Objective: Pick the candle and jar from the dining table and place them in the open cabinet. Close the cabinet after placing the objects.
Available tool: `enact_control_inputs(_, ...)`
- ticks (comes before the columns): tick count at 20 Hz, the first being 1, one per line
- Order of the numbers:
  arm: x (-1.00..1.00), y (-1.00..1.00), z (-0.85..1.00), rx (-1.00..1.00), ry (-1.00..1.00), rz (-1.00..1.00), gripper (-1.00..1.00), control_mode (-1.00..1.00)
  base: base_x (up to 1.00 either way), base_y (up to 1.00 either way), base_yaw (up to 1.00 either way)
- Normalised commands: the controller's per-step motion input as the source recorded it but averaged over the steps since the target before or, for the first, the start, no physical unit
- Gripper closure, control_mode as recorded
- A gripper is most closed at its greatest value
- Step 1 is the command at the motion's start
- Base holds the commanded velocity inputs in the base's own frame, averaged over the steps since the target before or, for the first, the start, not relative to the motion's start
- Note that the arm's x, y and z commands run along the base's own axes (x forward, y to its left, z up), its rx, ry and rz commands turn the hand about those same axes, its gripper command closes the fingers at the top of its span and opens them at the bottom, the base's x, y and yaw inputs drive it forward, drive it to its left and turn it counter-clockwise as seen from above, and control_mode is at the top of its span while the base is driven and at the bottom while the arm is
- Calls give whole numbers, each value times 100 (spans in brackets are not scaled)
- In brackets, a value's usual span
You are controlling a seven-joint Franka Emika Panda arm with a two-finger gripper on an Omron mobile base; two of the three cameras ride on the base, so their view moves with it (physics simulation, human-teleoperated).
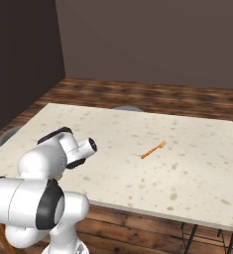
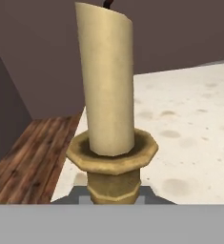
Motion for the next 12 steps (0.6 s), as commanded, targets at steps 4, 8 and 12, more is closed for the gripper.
enact_control_inputs(4, -41, -3, 35, 12, -6, 0, 100, -100, 0, 0, 0)
enact_control_inputs(8, -34, -5, 45, 7, -8, 0, 100, -100, 0, 0, 0)
enact_control_inputs(12, -14, -13, 65, 3, -6, 0, 100, -100, 0, 0, 0)
